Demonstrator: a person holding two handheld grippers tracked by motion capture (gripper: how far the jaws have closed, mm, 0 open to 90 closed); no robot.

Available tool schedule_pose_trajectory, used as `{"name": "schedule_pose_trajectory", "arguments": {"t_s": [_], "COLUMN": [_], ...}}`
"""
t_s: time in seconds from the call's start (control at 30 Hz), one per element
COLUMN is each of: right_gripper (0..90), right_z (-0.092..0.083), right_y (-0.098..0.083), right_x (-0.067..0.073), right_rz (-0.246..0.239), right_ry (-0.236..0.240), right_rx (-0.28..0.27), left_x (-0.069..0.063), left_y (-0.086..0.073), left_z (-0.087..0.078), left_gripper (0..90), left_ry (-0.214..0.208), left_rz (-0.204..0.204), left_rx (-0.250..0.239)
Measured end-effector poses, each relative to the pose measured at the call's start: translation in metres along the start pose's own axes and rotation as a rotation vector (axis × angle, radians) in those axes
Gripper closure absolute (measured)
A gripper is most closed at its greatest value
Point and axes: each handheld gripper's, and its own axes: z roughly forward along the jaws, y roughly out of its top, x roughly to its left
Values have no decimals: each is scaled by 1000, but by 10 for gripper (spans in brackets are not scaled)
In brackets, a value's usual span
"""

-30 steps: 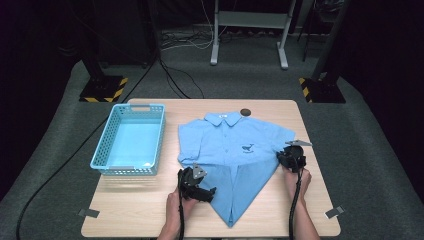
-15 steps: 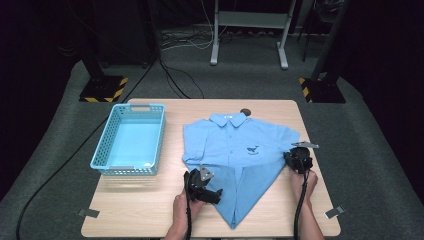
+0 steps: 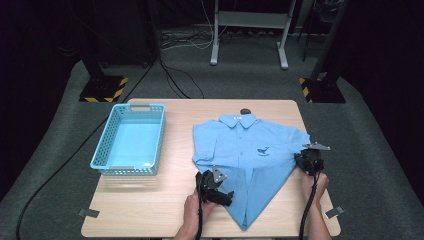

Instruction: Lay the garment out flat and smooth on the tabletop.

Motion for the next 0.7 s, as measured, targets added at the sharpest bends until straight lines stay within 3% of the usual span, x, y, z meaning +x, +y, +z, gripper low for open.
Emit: {"name": "schedule_pose_trajectory", "arguments": {"t_s": [0.07,0.1,0.2,0.37,0.47,0.5,0.53,0.57,0.7], "right_gripper": [821,706,500,193,135,85,85,53,27], "right_z": [-1,-4,-14,-31,-33,-29,-29,-22,-8], "right_y": [-1,-1,0,-2,-6,-10,-10,-15,-21], "right_x": [-1,-2,-3,7,19,34,34,46,55], "right_rz": [6,11,13,36,13,-35,-35,-80,-125], "right_ry": [2,-5,-6,41,84,105,105,128,161], "right_rx": [-1,-8,-37,-68,-74,-65,-65,-47,0], "left_x": [0,0,1,1,1,1,1,1,1], "left_y": [0,0,-1,-1,-1,-1,-1,-1,-1], "left_z": [0,0,-1,-1,-1,-1,-1,-1,-1], "left_gripper": [1,1,1,1,1,1,1,1,1], "left_ry": [-1,-1,-6,-6,-6,-7,-7,-8,-12], "left_rz": [0,0,7,7,7,7,7,7,14], "left_rx": [0,-1,2,1,1,1,1,-1,0]}}
